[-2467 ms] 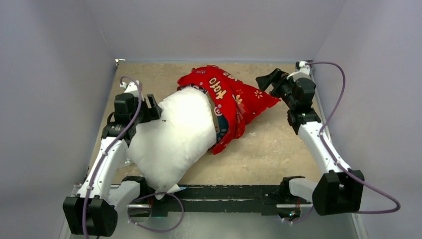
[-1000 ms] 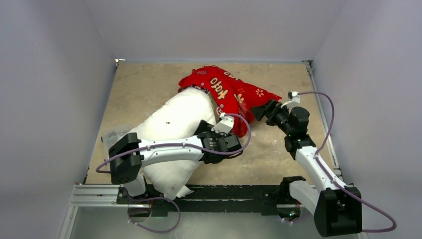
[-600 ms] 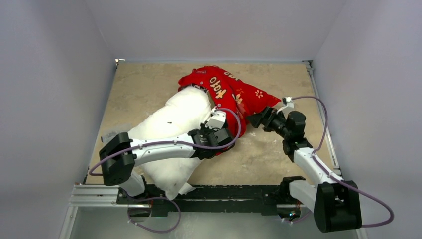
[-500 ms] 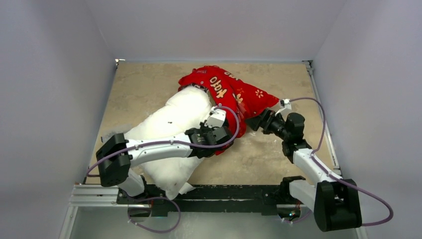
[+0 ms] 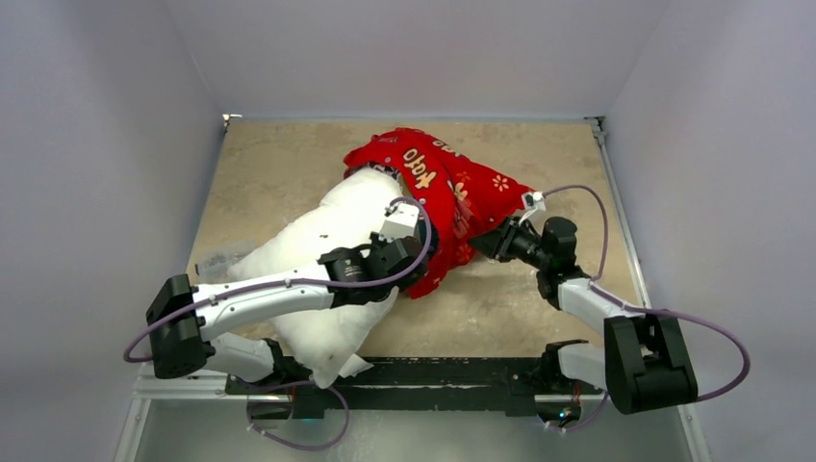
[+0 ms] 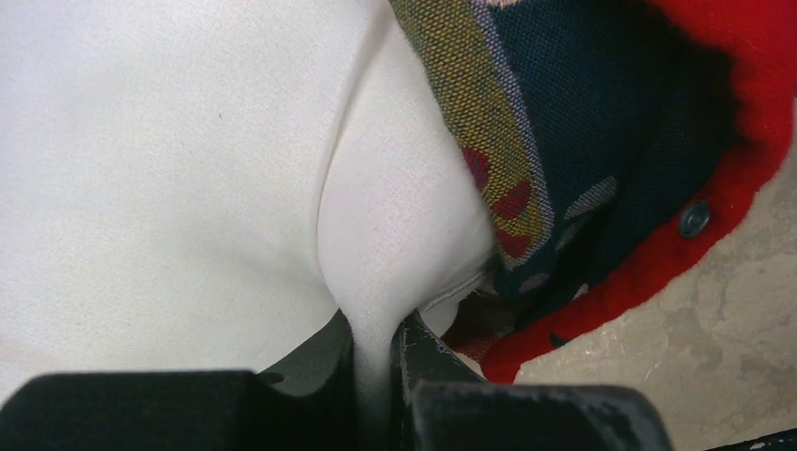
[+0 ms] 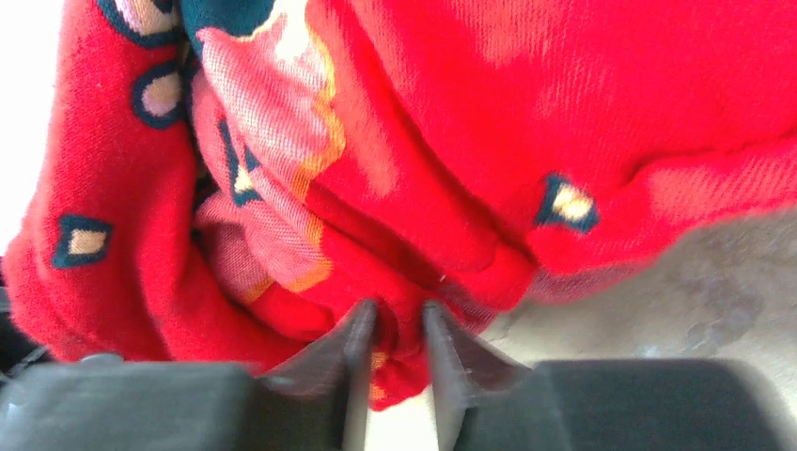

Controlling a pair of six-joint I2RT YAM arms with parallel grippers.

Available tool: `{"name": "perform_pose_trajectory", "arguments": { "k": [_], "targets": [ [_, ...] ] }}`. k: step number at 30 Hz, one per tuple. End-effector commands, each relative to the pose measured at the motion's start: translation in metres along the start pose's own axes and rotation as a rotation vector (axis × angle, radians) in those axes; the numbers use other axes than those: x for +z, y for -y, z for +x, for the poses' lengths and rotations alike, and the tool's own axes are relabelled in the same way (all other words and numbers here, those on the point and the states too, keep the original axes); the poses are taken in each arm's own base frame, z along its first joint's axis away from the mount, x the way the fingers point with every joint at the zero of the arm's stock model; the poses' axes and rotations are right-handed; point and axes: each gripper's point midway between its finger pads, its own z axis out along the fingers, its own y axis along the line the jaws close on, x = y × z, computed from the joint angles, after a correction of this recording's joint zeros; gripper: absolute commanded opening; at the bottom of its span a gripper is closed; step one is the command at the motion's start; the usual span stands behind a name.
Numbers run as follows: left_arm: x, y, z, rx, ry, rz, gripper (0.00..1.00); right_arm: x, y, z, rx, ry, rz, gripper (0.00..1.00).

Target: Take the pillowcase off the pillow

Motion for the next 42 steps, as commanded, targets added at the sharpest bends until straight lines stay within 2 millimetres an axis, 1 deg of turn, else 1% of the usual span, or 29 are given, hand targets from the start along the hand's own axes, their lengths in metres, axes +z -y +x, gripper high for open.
{"name": "perform_pose_trajectory", "arguments": {
  "k": [1, 2, 3, 7, 9, 11, 13, 15, 17, 20, 21, 23, 24, 26, 27, 28, 29, 31, 32, 33, 34, 35, 36, 38, 42],
  "targets": [
    [-0.016, -0.017, -0.017, -0.098, 0.060, -0.004, 0.00, 0.002, -0.021, -0.039, -0.061, 0.089, -0.024, 0.13],
    [-0.018, -0.026, -0.016, -0.109, 0.063, -0.027, 0.00, 0.001, -0.021, -0.052, -0.064, 0.126, 0.011, 0.04],
    [-0.020, -0.037, -0.013, -0.120, 0.062, -0.052, 0.00, 0.000, -0.020, -0.067, -0.060, 0.169, 0.054, 0.00],
    [-0.035, -0.084, -0.011, -0.204, 0.104, -0.151, 0.00, -0.016, -0.015, -0.124, -0.031, 0.351, 0.218, 0.00],
    [-0.046, -0.105, -0.013, -0.249, 0.135, -0.180, 0.00, -0.026, -0.012, -0.146, -0.007, 0.421, 0.273, 0.00],
    [-0.058, -0.126, -0.016, -0.286, 0.169, -0.219, 0.00, -0.035, -0.010, -0.162, 0.017, 0.471, 0.307, 0.00],
    [-0.071, -0.144, -0.020, -0.317, 0.205, -0.249, 0.00, -0.048, -0.009, -0.184, 0.030, 0.531, 0.330, 0.00],
    [-0.083, -0.159, -0.024, -0.344, 0.241, -0.272, 0.00, -0.064, -0.008, -0.206, 0.029, 0.586, 0.352, 0.00],
    [-0.094, -0.172, -0.028, -0.369, 0.277, -0.291, 0.00, -0.080, -0.012, -0.229, 0.015, 0.642, 0.367, 0.00],
    [-0.103, -0.185, -0.029, -0.386, 0.310, -0.316, 0.00, -0.103, -0.015, -0.258, -0.010, 0.703, 0.393, 0.00],
    [-0.105, -0.189, -0.028, -0.390, 0.317, -0.324, 0.00, -0.112, -0.013, -0.267, -0.017, 0.723, 0.406, 0.00],
    [-0.106, -0.195, -0.024, -0.391, 0.327, -0.340, 0.00, -0.122, -0.015, -0.280, -0.045, 0.735, 0.406, 0.00],
    [-0.106, -0.195, -0.023, -0.394, 0.330, -0.338, 0.00, -0.122, -0.019, -0.281, -0.069, 0.718, 0.387, 0.00],
    [-0.104, -0.191, -0.021, -0.401, 0.328, -0.310, 0.00, -0.112, -0.027, -0.272, -0.141, 0.644, 0.326, 0.00],
    [-0.102, -0.187, -0.022, -0.399, 0.325, -0.292, 0.00, -0.102, -0.032, -0.259, -0.161, 0.596, 0.271, 0.00],
    [-0.100, -0.183, -0.023, -0.397, 0.322, -0.273, 0.00, -0.090, -0.039, -0.243, -0.175, 0.542, 0.205, 0.05],
    [-0.099, -0.178, -0.025, -0.394, 0.321, -0.258, 0.00, -0.080, -0.042, -0.229, -0.175, 0.496, 0.176, 0.17],
    [-0.095, -0.168, -0.031, -0.380, 0.316, -0.229, 0.00, -0.064, -0.049, -0.211, -0.187, 0.453, 0.163, 0.50],
    [-0.094, -0.164, -0.034, -0.372, 0.313, -0.217, 0.00, -0.059, -0.054, -0.204, -0.196, 0.443, 0.154, 0.65],
    [-0.091, -0.158, -0.037, -0.361, 0.305, -0.206, 0.00, -0.055, -0.059, -0.196, -0.201, 0.423, 0.131, 0.74],
    [-0.090, -0.153, -0.040, -0.354, 0.300, -0.192, 0.00, -0.051, -0.064, -0.186, -0.207, 0.391, 0.094, 0.79],
    [-0.089, -0.148, -0.044, -0.350, 0.299, -0.180, 0.00, -0.048, -0.067, -0.177, -0.208, 0.368, 0.068, 0.84],
    [-0.089, -0.144, -0.047, -0.347, 0.298, -0.164, 0.00, -0.041, -0.072, -0.167, -0.208, 0.338, 0.035, 0.86],
    [-0.089, -0.137, -0.053, -0.347, 0.301, -0.140, 0.00, -0.028, -0.083, -0.145, -0.205, 0.283, -0.029, 0.87],
    [-0.090, -0.131, -0.057, -0.359, 0.305, -0.105, 0.00, -0.004, -0.094, -0.106, -0.160, 0.186, -0.129, 0.87]
  ]
}}
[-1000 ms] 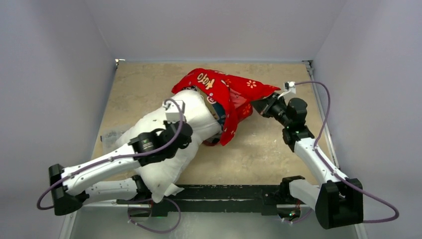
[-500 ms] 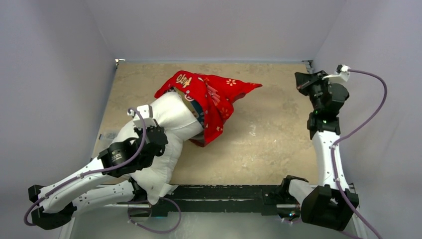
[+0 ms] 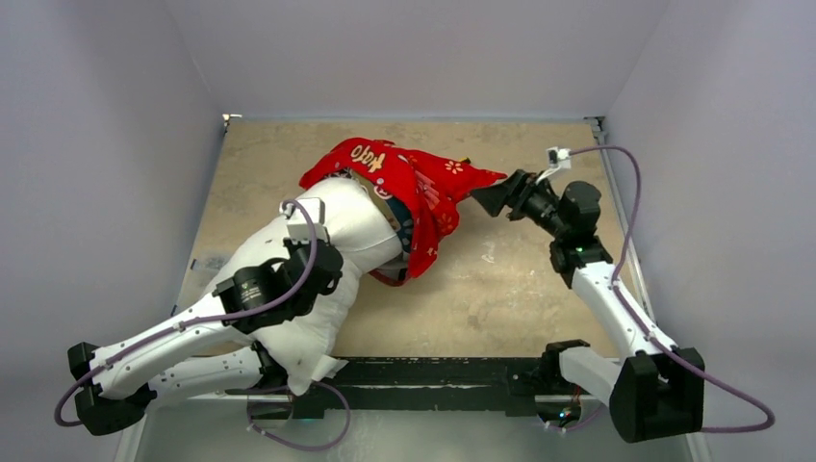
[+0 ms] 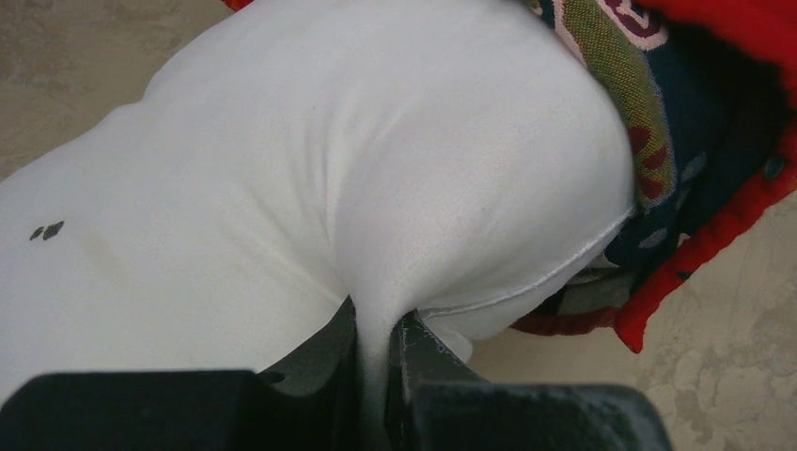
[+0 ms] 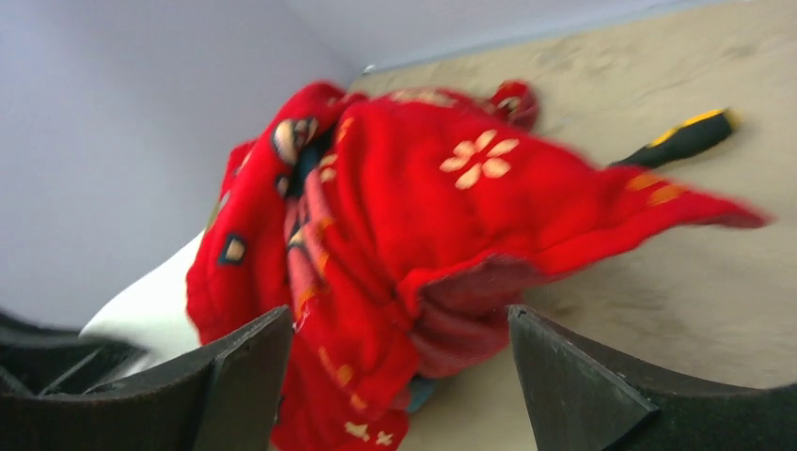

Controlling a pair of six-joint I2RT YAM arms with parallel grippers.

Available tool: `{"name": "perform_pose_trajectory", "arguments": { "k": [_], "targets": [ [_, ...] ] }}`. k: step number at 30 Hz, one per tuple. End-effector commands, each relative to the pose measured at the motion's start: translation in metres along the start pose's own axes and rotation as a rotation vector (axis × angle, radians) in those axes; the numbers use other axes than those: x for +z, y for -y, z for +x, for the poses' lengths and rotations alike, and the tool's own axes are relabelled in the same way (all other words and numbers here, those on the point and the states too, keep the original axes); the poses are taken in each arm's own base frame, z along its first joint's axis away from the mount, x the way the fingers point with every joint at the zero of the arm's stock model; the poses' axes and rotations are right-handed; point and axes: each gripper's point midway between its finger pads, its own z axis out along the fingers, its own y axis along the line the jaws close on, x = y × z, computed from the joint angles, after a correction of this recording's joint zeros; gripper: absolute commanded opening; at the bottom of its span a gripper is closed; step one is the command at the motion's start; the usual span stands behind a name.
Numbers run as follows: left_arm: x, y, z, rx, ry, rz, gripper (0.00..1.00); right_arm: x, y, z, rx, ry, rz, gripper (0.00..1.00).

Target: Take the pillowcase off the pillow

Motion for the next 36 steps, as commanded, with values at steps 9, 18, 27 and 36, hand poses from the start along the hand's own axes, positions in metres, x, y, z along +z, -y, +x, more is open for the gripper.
{"name": "perform_pose_trajectory", "arguments": {
  "k": [9, 18, 27, 36],
  "targets": [
    [-0.010, 0.004, -0.029, -0.071, 0.062, 0.042, 0.00, 0.024, -0.058, 0.090, 0.065, -0.171, -0.266, 0.88],
    [-0.017, -0.018, -0.025, -0.104, 0.067, -0.005, 0.00, 0.044, -0.037, 0.055, 0.053, -0.065, -0.098, 0.04],
    [-0.040, -0.075, -0.029, -0.209, 0.143, -0.087, 0.00, -0.028, 0.041, -0.118, -0.006, 0.365, 0.241, 0.00],
    [-0.048, -0.097, -0.028, -0.261, 0.198, -0.083, 0.00, -0.072, 0.030, -0.192, -0.001, 0.555, 0.309, 0.00]
  ]
}}
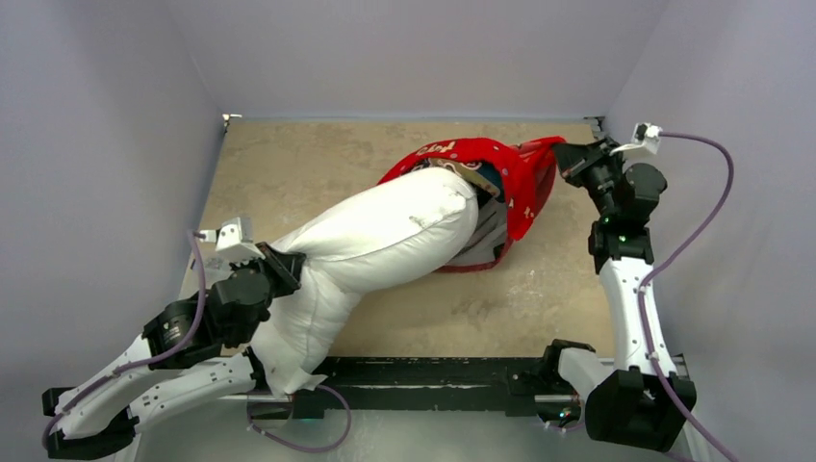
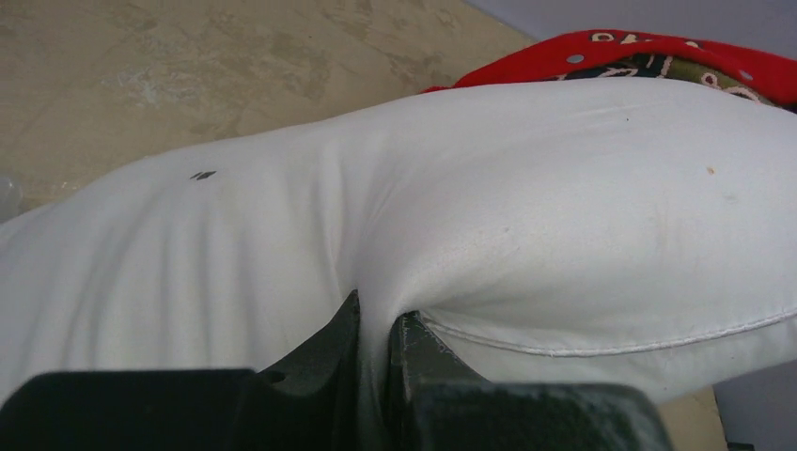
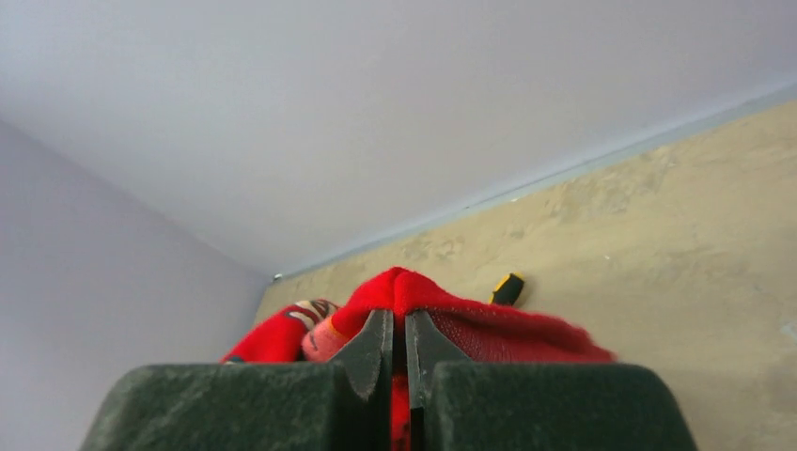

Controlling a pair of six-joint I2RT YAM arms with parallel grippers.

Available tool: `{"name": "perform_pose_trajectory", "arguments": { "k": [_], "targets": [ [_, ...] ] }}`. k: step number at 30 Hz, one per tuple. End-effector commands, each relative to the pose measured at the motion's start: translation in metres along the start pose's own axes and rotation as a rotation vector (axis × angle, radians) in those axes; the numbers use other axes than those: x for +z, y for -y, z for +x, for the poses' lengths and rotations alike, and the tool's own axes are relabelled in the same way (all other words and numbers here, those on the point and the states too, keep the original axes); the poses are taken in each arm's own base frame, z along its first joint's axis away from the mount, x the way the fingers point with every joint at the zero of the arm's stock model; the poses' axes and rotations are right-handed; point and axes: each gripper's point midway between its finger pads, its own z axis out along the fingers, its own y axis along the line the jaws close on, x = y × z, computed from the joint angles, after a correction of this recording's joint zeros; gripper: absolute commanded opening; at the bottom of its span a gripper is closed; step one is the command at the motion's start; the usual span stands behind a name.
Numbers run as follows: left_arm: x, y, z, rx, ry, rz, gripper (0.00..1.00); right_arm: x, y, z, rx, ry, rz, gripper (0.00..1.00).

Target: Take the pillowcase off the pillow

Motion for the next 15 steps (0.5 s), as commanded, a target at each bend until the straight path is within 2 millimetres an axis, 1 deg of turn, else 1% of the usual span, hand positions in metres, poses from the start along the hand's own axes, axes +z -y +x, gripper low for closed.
{"name": "perform_pose_trajectory", "arguments": {
  "k": [1, 4, 8, 10, 12, 15],
  "targets": [
    [-0.006, -0.053, -0.024, 0.081, 0.142, -0.192, 0.00, -0.007, -0.011, -0.074, -0.020, 0.221, 0.058, 0.00],
    [-0.006, -0.053, -0.024, 0.088, 0.140, -0.196, 0.00, -0.012, -0.021, -0.100, -0.025, 0.286, 0.060, 0.00],
    [-0.005, -0.052, -0.024, 0.097, 0.135, -0.200, 0.00, -0.020, -0.043, -0.144, -0.046, 0.385, 0.061, 0.00],
    [-0.007, -0.053, -0.026, 0.087, 0.142, -0.197, 0.00, -0.024, -0.046, -0.166, -0.048, 0.443, 0.091, 0.00],
    [-0.010, -0.055, -0.029, 0.067, 0.154, -0.190, 0.00, -0.028, -0.045, -0.185, -0.039, 0.496, 0.132, 0.00],
    [-0.016, -0.062, -0.035, 0.011, 0.183, -0.174, 0.00, -0.037, -0.048, -0.203, -0.014, 0.567, 0.160, 0.00]
  ]
}}
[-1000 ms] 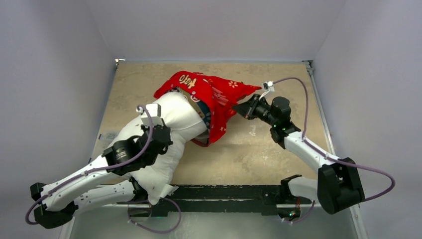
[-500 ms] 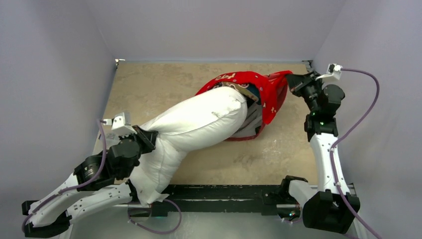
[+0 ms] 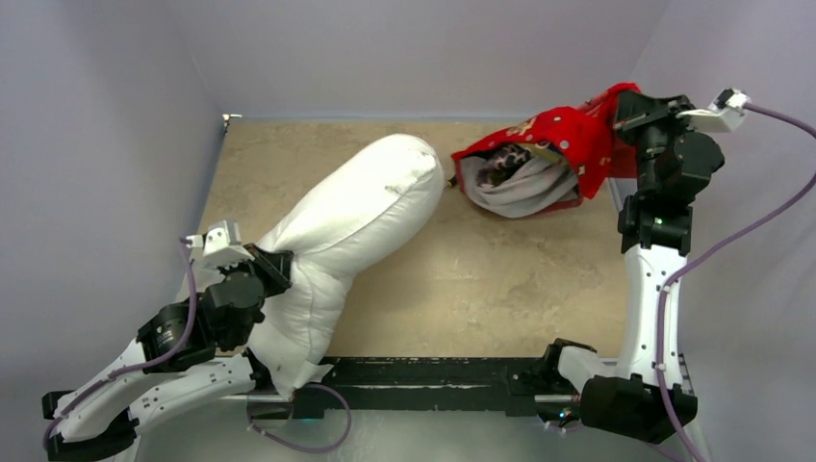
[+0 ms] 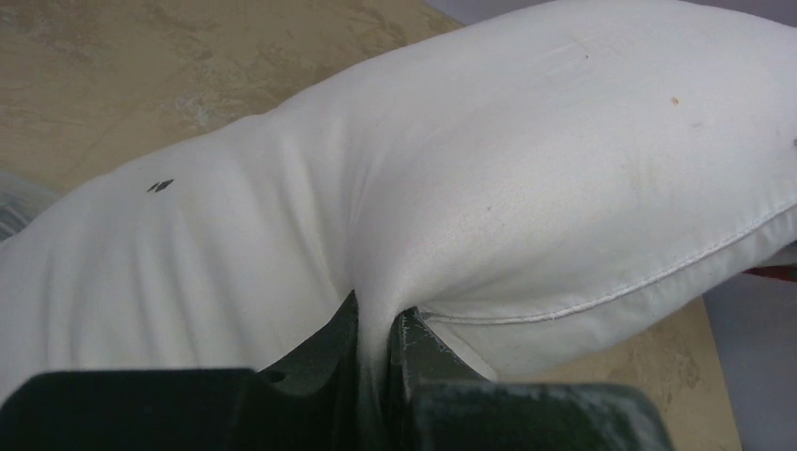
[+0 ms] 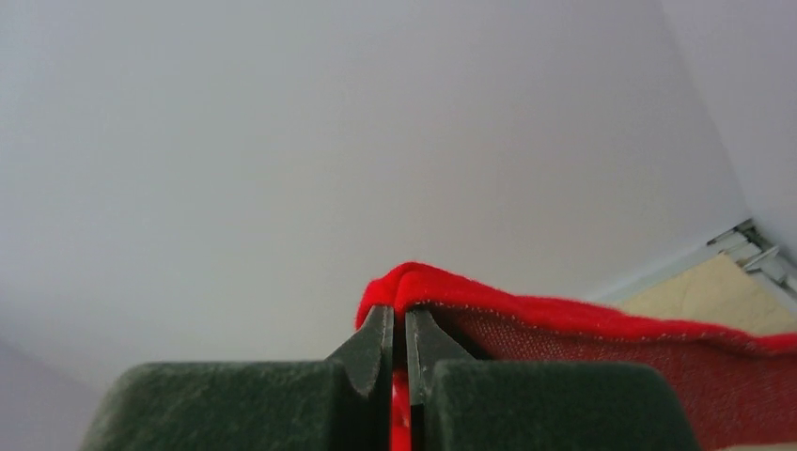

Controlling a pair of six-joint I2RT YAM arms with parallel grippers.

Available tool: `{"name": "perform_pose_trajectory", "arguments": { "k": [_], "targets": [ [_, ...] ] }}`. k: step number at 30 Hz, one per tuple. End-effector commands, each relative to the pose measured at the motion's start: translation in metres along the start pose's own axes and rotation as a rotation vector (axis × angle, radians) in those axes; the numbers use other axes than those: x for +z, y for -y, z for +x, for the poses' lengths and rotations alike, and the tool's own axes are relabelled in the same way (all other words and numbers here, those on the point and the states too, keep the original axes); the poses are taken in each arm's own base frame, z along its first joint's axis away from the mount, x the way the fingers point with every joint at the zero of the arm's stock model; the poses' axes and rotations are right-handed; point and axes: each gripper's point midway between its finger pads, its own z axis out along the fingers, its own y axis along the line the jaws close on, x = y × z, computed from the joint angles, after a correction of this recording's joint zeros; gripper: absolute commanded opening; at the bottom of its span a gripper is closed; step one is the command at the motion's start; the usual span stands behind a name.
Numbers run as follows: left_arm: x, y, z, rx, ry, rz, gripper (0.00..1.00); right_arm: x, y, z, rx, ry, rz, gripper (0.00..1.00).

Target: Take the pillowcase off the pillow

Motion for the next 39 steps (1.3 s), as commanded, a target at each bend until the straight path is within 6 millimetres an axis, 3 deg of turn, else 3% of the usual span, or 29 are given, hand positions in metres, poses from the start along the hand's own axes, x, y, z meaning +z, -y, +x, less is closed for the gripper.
{"name": "perform_pose_trajectory", "arguments": {
  "k": [1, 4, 6, 9, 12, 14, 17, 20, 25, 29, 33, 37, 39],
  "targets": [
    [-0.010, -0.045, -0.024, 0.008, 0.124, -0.118, 0.00, -0.010, -0.023, -0.069, 0.030, 0.232, 0.008, 0.00],
    [-0.011, -0.047, -0.026, -0.008, 0.131, -0.109, 0.00, -0.017, -0.032, -0.058, 0.024, 0.200, -0.061, 0.00],
    [-0.010, -0.045, -0.024, 0.007, 0.124, -0.115, 0.00, -0.018, -0.036, -0.040, -0.007, 0.131, -0.121, 0.00],
    [-0.005, -0.040, -0.018, 0.052, 0.102, -0.128, 0.00, -0.019, -0.034, 0.006, -0.044, -0.035, -0.212, 0.03],
    [0.002, -0.029, -0.011, 0.094, 0.077, -0.129, 0.00, -0.025, -0.011, 0.058, -0.074, -0.197, -0.236, 0.11],
    [0.008, -0.018, -0.008, 0.103, 0.069, -0.112, 0.00, -0.034, 0.001, 0.089, -0.064, -0.285, -0.253, 0.23],
    [0.014, 0.002, -0.011, 0.099, 0.073, -0.078, 0.00, -0.047, 0.015, 0.112, -0.051, -0.337, -0.245, 0.57],
    [0.020, 0.027, -0.021, 0.101, 0.090, -0.048, 0.00, -0.054, 0.020, 0.114, -0.058, -0.331, -0.221, 0.80],
    [0.044, 0.070, -0.013, 0.197, 0.063, -0.045, 0.00, -0.070, 0.000, 0.099, -0.080, -0.295, -0.270, 0.96],
    [0.074, 0.099, 0.010, 0.288, 0.027, -0.062, 0.00, -0.083, -0.014, 0.078, -0.135, -0.233, -0.281, 0.99],
    [0.111, 0.111, 0.010, 0.279, -0.016, -0.066, 0.00, -0.098, -0.029, 0.060, -0.187, -0.178, -0.298, 0.99],
    [0.146, 0.115, 0.004, 0.235, -0.051, -0.057, 0.00, -0.106, -0.043, 0.057, -0.210, -0.170, -0.324, 0.99],
    [0.160, 0.120, 0.006, 0.222, -0.094, -0.029, 0.06, -0.108, -0.048, 0.053, -0.216, -0.156, -0.318, 0.99]
  ]
}}
